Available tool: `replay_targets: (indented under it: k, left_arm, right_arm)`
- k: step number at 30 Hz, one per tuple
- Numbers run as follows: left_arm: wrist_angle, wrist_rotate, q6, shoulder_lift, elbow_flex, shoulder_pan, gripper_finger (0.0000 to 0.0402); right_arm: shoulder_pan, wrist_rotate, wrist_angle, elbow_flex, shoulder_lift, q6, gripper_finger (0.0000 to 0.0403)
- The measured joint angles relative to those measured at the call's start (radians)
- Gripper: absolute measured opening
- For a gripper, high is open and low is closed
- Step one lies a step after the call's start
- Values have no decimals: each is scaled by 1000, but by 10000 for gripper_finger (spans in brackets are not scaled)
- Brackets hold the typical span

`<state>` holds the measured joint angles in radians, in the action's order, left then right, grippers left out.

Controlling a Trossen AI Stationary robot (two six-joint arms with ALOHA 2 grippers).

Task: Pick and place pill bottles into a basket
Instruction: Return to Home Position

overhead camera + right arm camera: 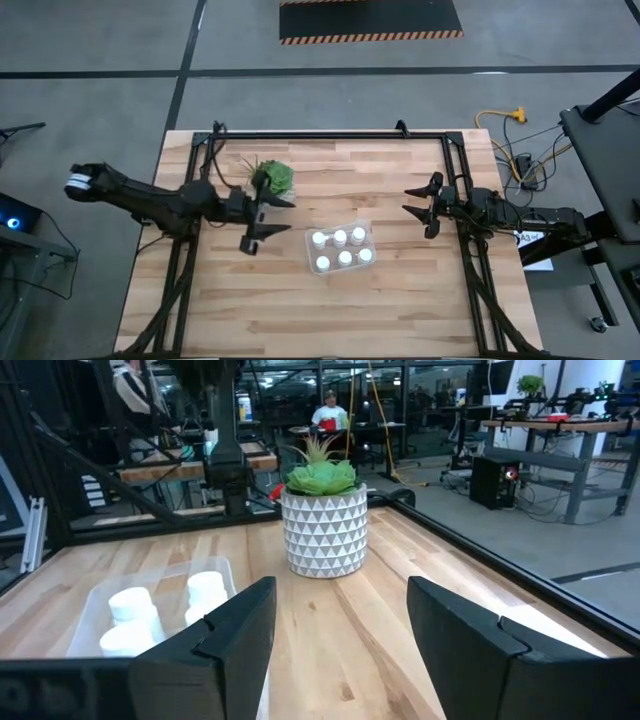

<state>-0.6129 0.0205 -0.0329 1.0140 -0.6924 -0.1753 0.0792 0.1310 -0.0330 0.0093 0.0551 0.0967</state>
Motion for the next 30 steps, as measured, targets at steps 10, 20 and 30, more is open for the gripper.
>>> replay_targets:
  k: [10,20,30]
  left_arm:
    - [-101,8,132,-173,263,0,207]
    - [-113,0,45,-407,345,0,207]
    - [-109,-66,45,-665,501,0,207]
  right_arm:
    - [1,0,0,0,0,0,215]
    - [1,0,0,0,0,0,215]
    - [0,0,0,0,0,0,215]
